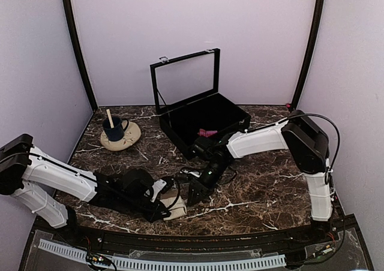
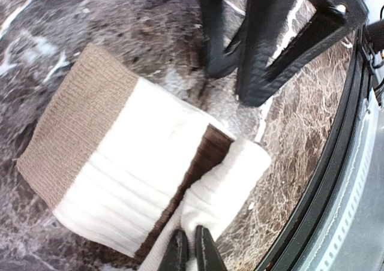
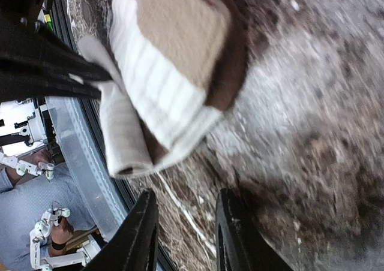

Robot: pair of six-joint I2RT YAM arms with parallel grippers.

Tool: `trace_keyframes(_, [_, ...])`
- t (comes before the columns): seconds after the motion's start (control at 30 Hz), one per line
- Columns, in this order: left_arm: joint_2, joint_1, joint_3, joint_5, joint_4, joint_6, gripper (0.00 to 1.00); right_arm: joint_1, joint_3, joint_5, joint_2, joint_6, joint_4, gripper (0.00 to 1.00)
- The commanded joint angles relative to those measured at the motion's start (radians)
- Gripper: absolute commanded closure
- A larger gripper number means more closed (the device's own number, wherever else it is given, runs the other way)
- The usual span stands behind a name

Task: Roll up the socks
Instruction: Roll the sock at the center of the board.

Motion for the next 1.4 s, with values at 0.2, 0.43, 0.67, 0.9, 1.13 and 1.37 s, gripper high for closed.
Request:
trace_keyframes(0.2, [0.013,0.118,-0.001,0.199,-0.055,0.018,1.0,-0.038,-0.163,0.154,-0.209,0.033,0.194,0.69])
trace_keyframes(0.43, [0.134,0.164,0.063,0.389,-0.081,0.055,1.0,0.003,-0.339,0.393,-0.381,-0.022,0.315,0.69])
trace_keyframes(0.67, [0.221,0.227,0.086,0.524,-0.088,0.09,1.0,0.204,-0.482,0.777,-0.503,-0.118,0.449,0.7])
trace_keyframes(0.9, [0.305,0.313,0.159,0.646,-0.169,0.196,1.0,0.368,-0.575,1.033,-0.58,-0.219,0.577,0.71])
trace_keyframes(1.13, [0.38,0.343,0.267,0.698,-0.294,0.304,1.0,0.479,-0.518,1.117,-0.508,-0.361,0.572,0.7])
trace_keyframes(1.37, [0.397,0.363,0.296,0.712,-0.336,0.341,1.0,0.512,-0.461,1.103,-0.435,-0.428,0.55,0.6])
